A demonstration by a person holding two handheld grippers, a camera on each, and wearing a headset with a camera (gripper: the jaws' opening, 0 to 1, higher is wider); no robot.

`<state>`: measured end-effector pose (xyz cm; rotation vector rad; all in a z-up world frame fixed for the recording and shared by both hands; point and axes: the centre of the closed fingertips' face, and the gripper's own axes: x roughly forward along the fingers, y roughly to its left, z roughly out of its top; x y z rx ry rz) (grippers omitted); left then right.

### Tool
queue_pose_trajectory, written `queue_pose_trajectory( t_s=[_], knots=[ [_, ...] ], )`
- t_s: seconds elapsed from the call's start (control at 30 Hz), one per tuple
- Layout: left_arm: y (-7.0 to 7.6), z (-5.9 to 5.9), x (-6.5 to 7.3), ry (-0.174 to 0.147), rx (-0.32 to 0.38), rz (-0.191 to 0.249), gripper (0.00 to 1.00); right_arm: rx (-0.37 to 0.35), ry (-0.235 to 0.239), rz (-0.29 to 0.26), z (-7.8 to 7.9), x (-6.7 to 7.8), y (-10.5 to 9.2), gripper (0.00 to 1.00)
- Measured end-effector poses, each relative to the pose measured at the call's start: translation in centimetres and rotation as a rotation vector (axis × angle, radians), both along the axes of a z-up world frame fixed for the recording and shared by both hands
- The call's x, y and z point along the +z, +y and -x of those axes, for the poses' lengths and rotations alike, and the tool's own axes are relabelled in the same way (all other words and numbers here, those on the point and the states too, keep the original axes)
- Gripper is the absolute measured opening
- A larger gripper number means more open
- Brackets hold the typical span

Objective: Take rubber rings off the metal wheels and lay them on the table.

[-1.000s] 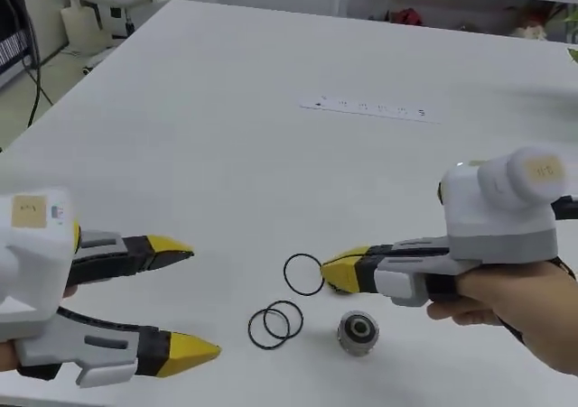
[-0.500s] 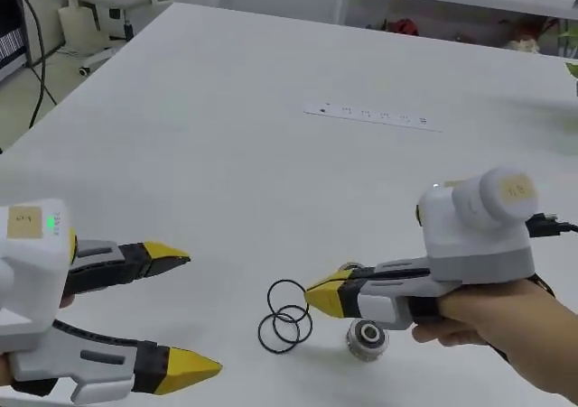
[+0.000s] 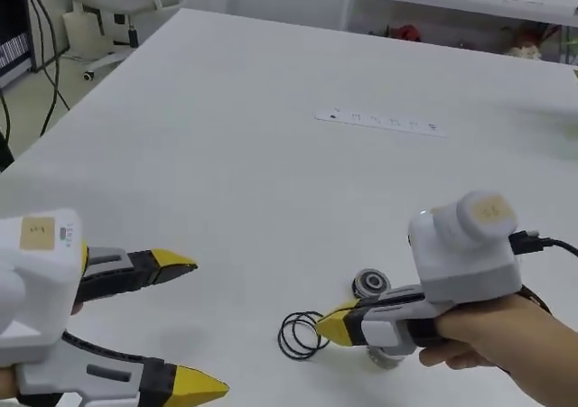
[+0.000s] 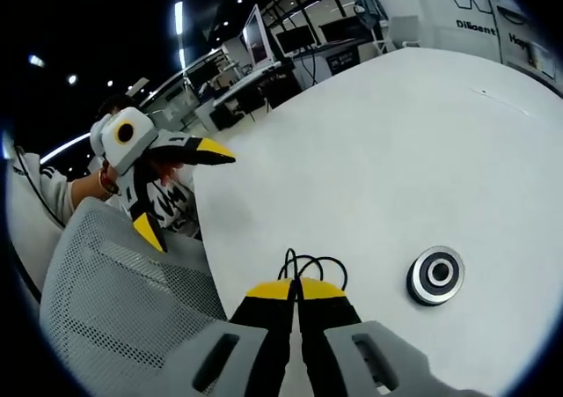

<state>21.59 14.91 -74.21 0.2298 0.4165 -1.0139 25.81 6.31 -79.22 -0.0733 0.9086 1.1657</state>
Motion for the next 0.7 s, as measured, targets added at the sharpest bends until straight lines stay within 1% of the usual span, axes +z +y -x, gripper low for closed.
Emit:
queue_pose_trajectory(
  t_s=[0.33, 0.43, 0.5, 0.7],
  knots=[
    [1.5, -0.1, -0.2, 0.000, -0.006, -0.001, 0.75, -0.062, -0.015, 0.033, -0.9, -0.7, -0.1, 0.00],
    [1.7, -0.3, 0.0, -0.006, -0.013, -0.001, 0.75, -0.077, -0.035, 0.052, -1.3, -0.9, -0.4, 0.00],
    [1.8, -0.4, 0.0, -0.005, -0.016, 0.002, 0.75, -0.093, -0.028, 0.050, -1.4, -0.9, -0.4, 0.00],
    [1.9, -0.5, 0.0, -0.011, -0.028, 0.004, 0.75, -0.091, -0.037, 0.058, -1.4, -1.0, -0.5, 0.00]
  ],
)
